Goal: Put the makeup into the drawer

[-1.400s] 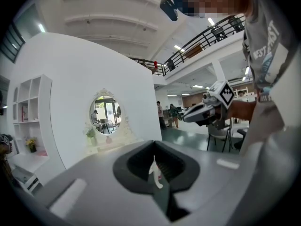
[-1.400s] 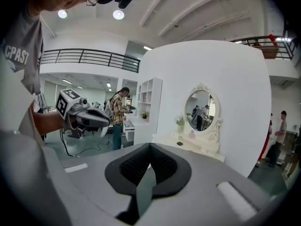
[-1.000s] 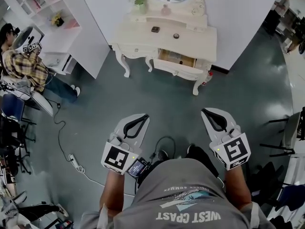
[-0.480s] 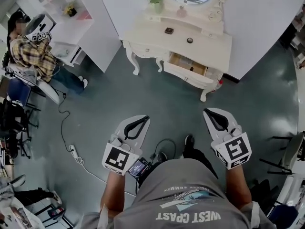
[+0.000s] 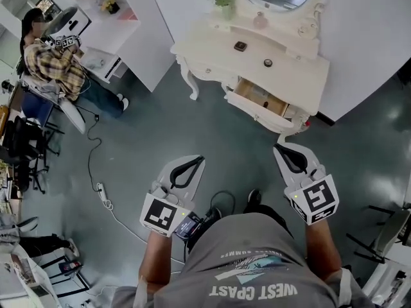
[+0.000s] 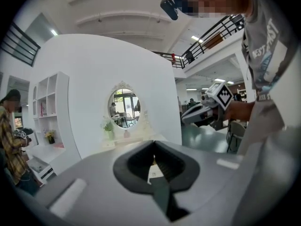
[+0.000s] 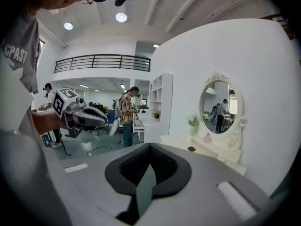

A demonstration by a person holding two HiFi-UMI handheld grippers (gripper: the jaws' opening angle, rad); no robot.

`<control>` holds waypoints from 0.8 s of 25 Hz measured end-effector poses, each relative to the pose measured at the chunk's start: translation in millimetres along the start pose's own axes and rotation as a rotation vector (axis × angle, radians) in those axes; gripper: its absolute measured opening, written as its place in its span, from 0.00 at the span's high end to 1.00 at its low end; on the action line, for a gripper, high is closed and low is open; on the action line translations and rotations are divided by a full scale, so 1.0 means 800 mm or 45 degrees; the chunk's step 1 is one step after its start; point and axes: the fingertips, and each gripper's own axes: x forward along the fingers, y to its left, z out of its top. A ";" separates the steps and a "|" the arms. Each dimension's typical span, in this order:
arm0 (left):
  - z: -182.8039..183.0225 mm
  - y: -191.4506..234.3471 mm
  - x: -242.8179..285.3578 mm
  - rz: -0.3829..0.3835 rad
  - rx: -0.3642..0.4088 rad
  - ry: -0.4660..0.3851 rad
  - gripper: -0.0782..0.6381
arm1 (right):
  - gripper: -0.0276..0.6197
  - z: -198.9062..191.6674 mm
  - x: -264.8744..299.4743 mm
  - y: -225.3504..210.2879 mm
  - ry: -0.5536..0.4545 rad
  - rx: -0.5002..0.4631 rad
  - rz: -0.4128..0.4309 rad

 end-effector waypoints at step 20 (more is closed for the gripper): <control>0.038 -0.069 0.128 0.056 0.041 0.084 0.89 | 0.95 -0.050 -0.026 -0.147 -0.033 0.045 0.077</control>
